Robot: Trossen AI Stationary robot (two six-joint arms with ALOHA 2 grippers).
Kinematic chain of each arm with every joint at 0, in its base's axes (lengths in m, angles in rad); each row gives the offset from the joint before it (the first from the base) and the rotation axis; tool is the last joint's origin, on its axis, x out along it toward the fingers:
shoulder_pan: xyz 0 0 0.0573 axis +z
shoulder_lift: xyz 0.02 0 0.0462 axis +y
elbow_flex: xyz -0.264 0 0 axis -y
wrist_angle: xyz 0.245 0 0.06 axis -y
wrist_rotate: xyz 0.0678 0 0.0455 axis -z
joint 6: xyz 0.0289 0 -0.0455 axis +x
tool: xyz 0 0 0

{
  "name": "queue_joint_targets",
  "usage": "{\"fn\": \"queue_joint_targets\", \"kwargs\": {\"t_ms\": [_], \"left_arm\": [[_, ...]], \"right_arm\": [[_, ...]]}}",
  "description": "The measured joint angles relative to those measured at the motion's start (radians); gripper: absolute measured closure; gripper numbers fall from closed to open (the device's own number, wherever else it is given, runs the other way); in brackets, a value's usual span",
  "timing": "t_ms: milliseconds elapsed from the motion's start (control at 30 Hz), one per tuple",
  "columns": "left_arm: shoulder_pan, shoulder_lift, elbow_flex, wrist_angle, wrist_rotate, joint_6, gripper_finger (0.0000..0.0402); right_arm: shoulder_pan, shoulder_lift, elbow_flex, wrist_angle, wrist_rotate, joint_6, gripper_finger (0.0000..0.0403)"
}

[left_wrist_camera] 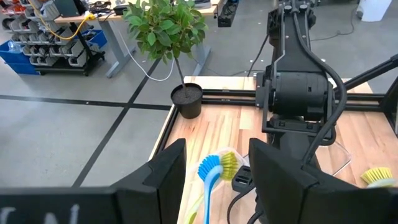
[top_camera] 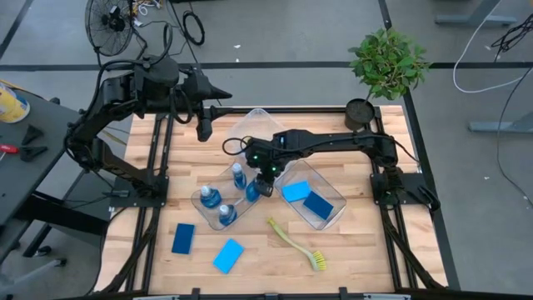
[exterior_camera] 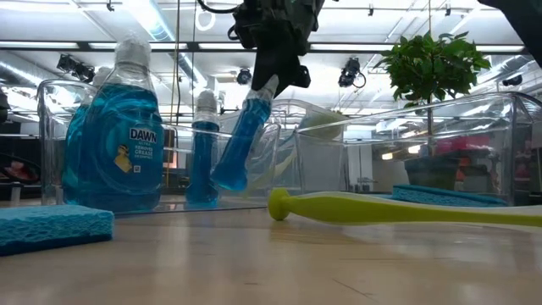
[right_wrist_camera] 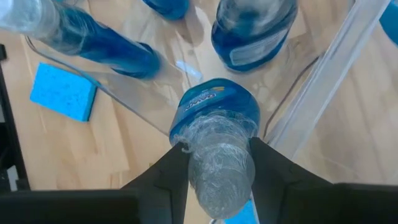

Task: Pick & Place Kitchen Sink Supplies
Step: Put the blue dishwashing liquid into the left transparent bin, then put the blue sponge into the right transparent bin

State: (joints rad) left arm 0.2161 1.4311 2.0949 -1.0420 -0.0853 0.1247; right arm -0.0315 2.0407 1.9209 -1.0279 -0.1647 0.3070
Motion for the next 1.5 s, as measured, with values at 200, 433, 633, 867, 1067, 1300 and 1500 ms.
{"fn": "queue_joint_targets", "kwargs": {"t_ms": [200,433,633,867,1067,1300,1500], "left_arm": [[0.0,0.0,0.0,0.001,0.0,0.0,0.0223],[0.0,0.0,0.0,0.001,0.0,0.0,0.0223],[0.0,0.0,0.0,0.001,0.0,0.0,0.0223],[0.0,0.0,0.0,0.001,0.0,0.0,0.0223],[0.0,0.0,0.0,0.001,0.0,0.001,0.0223],[0.0,0.0,0.0,0.0,0.0,0.002,0.0223],[-0.006,-0.016,0.0,-0.003,0.012,-0.007,0.0223]], "right_arm": [[0.0,0.0,0.0,-0.008,0.024,-0.002,0.0275],[0.0,0.0,0.0,-0.009,0.026,-0.009,0.0268],[0.0,0.0,0.0,-0.008,0.019,-0.009,0.0237],[0.0,-0.001,0.0,0.001,-0.009,-0.018,0.0222],[0.0,-0.001,0.0,0.043,-0.038,-0.03,0.022],[0.0,-0.017,0.0,0.105,-0.105,-0.059,0.022],[0.006,-0.066,0.0,0.093,-0.113,-0.077,0.022]]}}
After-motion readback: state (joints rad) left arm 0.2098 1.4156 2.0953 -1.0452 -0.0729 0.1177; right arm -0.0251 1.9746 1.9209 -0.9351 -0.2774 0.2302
